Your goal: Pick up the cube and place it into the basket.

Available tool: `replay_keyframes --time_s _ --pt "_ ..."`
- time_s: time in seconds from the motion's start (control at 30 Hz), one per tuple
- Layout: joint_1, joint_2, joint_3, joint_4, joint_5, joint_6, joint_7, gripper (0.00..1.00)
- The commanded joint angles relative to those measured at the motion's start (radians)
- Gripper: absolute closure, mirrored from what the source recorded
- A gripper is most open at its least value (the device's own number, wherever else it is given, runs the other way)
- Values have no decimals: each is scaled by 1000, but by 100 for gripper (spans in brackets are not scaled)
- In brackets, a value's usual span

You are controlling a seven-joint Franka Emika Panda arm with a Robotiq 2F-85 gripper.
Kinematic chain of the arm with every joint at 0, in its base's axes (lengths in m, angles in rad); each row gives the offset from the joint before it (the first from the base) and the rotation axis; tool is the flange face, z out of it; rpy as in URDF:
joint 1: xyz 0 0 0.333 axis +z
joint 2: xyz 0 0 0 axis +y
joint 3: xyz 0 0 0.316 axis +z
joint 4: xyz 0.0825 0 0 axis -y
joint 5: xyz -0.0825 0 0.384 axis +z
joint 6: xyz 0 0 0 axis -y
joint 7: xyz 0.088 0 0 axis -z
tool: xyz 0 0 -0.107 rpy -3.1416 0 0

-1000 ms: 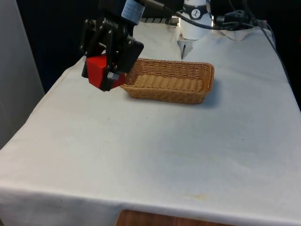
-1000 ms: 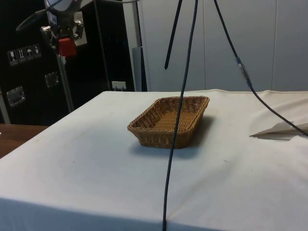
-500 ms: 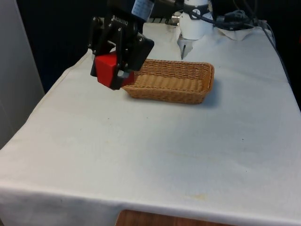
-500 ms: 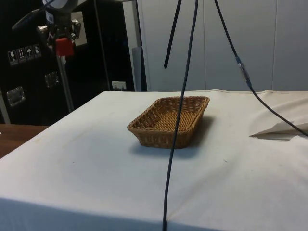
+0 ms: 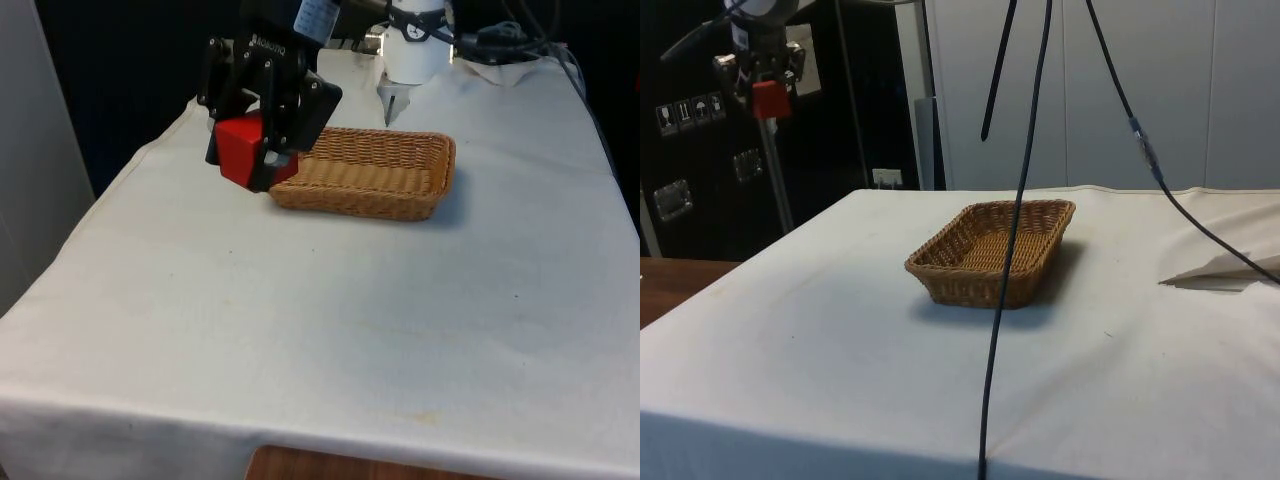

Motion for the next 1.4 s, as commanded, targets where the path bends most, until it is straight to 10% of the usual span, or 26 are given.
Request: replay_keyframes --time_s 0.0,1.37 --pt "4 -9 0 -12 1 6 -3 97" --pt "23 -46 18 -34 3 -8 -50 97"
